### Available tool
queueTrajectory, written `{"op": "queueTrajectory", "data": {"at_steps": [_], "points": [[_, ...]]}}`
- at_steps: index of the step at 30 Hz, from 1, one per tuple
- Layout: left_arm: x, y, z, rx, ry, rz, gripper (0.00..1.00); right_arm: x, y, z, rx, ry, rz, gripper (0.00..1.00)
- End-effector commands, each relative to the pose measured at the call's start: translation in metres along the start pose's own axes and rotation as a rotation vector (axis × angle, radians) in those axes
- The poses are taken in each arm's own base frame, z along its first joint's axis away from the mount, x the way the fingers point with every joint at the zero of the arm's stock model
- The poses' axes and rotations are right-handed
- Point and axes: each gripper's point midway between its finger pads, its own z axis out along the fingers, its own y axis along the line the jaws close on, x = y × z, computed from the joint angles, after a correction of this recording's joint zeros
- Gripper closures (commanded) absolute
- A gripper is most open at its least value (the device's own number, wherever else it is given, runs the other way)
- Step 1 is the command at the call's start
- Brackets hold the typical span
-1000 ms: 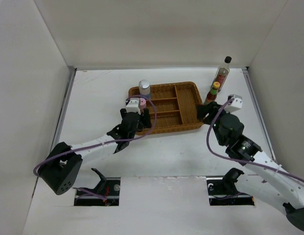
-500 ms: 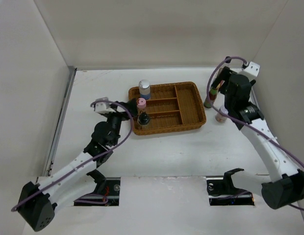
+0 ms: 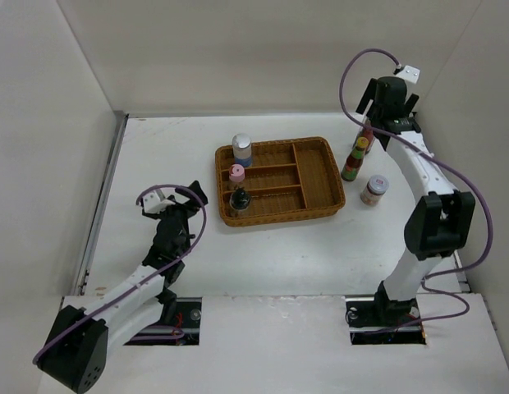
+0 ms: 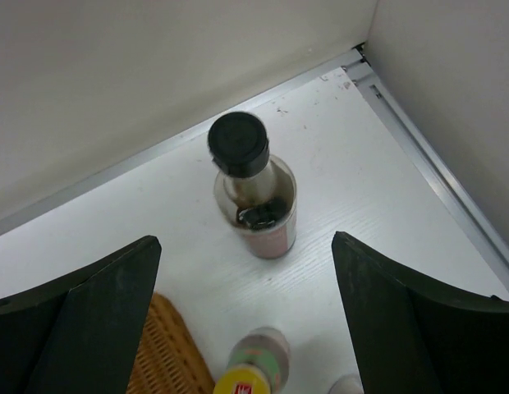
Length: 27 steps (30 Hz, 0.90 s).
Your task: Organize the condiment bottles
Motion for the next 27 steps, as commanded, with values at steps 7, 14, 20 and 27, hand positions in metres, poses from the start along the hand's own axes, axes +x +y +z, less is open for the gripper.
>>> {"op": "queueTrajectory", "data": {"at_steps": [7, 14, 20, 27], "points": [[-0.018, -0.017, 0.004, 0.055, -0.068, -0.112, 0.00, -0.031, 0.010, 0.046, -0.043, -0.056, -0.022, 0.12], [-0.006, -0.014, 0.008, 0.049, -0.040, -0.092, 0.00, -0.022, 0.008, 0.076, -0.036, -0.039, -0.042, 0.20], [0.002, -0.013, 0.011, 0.041, -0.025, -0.085, 0.00, -0.018, 0.006, 0.084, -0.026, -0.041, -0.046, 0.46], [-0.002, -0.015, 0.010, 0.053, -0.032, -0.095, 0.00, -0.058, 0.008, 0.072, -0.035, -0.161, 0.002, 0.74]]}}
